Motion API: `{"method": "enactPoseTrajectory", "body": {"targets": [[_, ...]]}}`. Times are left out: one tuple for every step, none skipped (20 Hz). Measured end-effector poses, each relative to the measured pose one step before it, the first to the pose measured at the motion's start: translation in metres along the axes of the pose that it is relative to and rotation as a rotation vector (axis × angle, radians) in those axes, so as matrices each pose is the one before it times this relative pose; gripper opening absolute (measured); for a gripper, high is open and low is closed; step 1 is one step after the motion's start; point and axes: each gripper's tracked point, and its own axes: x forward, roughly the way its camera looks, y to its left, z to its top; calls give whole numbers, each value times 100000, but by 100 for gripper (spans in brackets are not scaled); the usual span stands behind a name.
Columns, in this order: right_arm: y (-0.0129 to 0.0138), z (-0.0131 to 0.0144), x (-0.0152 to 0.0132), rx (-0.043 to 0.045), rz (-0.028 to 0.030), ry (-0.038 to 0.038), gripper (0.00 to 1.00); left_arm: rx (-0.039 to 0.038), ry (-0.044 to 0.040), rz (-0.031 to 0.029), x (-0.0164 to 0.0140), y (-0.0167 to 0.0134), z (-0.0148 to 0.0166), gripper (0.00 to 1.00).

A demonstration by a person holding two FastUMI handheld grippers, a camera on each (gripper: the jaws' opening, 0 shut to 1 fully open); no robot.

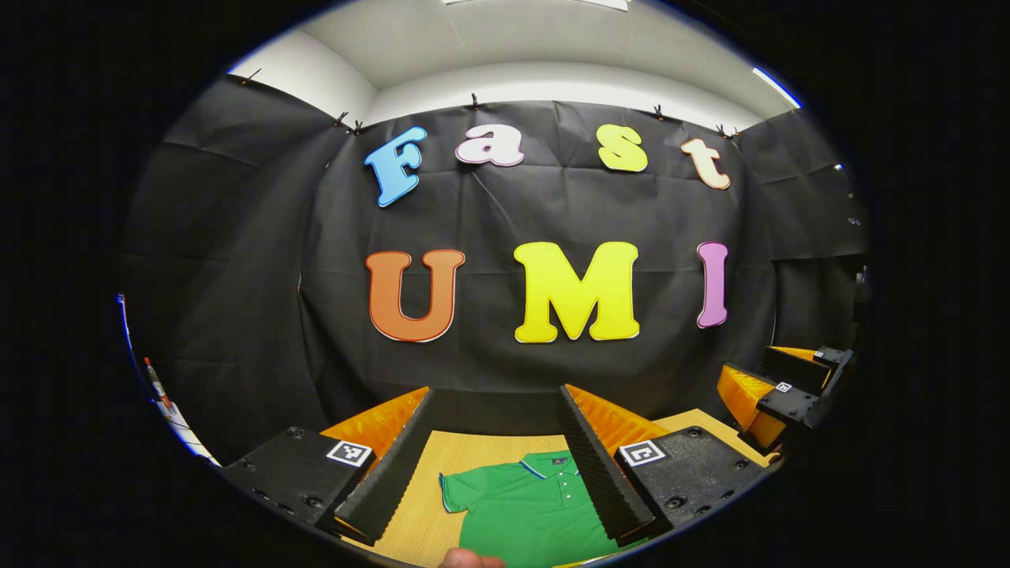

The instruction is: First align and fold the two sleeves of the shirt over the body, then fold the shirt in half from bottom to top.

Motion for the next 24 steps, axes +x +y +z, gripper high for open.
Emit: {"method": "enactPoseTrajectory", "body": {"targets": [[-210,-33,-2,274,-40,178,95,41,286,-43,156,-122,-168,98],[-237,-236,76,184,2,494,93,46,77,-39,-9,-64,-99,98],[-236,-53,135,-24,16,403,93,13,256,-122,-10,-149,-115,98],[-332,-137,16,-222,-129,340,93,1,180,-212,-20,-129,-171,98],[-356,-55,82,-103,-189,198,93,33,317,-266,40,-233,-128,98],[-394,-121,-19,123,-283,176,93,193,260,-217,51,-191,-53,98],[-392,-73,-55,-29,-499,338,93,367,344,-236,-26,-128,-210,98],[-400,-381,-134,-161,-306,752,93,477,146,-280,-9,-225,-278,98],[-330,-480,138,-91,62,1419,93,645,294,-388,-5,-332,-60,98],[-384,-653,45,-66,237,2126,93,590,47,-433,-174,-170,-185,98],[-511,-675,62,-360,-114,2342,95,240,-236,-685,-116,-279,-94,98],[-742,-600,-22,-448,-624,2166,95,-156,21,-861,-138,-299,-197,98],[-720,-655,103,-202,-570,2070,95,-309,476,-1148,-5,-419,-294,98],[-756,-795,-7,-187,-532,2220,93,-414,1126,-1090,86,-417,-518,98],[-786,-822,129,-389,-448,2119,93,-388,1378,-1290,89,-549,-442,98],[-595,-963,260,-430,279,2454,93,-295,1386,-1163,85,-511,-330,98],[-452,-1098,412,-420,1330,2918,93,-279,1126,-1163,85,-651,-338,98],[-381,-1150,535,-211,1482,2987,93,-278,630,-1089,100,-471,-179,98],[-294,-1162,868,46,1593,3609,94,-125,1021,-839,224,-411,-233,98],[-502,-1192,907,771,1589,3538,95,-77,910,-523,255,-351,-312,98],[-561,-1192,1203,821,1223,3605,95,29,995,-45,163,-280,-294,98],[-713,-1311,1012,858,1122,3182,95,143,459,458,-33,-23,-170,98],[-841,-1194,1180,720,402,3387,94,286,319,736,72,-24,-113,98],[-575,-930,1325,1313,805,3216,94,737,1140,1050,2,69,-124,98]]}}
